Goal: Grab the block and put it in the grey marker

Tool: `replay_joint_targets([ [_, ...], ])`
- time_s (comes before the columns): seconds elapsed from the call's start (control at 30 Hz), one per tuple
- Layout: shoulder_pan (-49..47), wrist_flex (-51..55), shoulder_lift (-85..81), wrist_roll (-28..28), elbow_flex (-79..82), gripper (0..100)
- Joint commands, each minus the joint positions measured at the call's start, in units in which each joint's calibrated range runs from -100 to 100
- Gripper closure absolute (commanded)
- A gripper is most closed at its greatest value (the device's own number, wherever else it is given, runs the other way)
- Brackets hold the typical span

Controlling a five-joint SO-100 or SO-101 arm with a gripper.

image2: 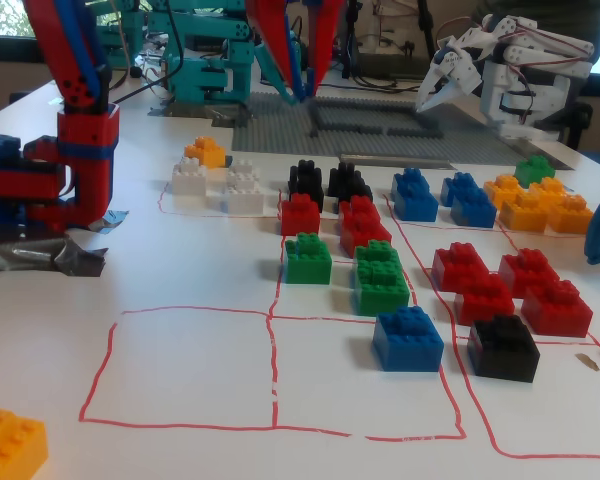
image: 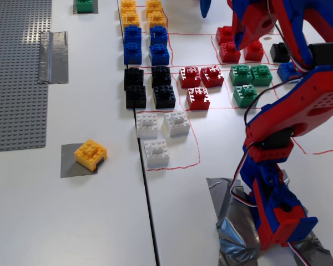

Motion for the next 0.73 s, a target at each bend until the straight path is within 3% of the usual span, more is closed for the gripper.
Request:
replay_joint_targets([
  [0.0, 1.0, -1.7, -3.9, -1.0, -1.2, 100],
  [0.7, 3.9, -13.3, -12.5, -0.9, 16.3, 100],
])
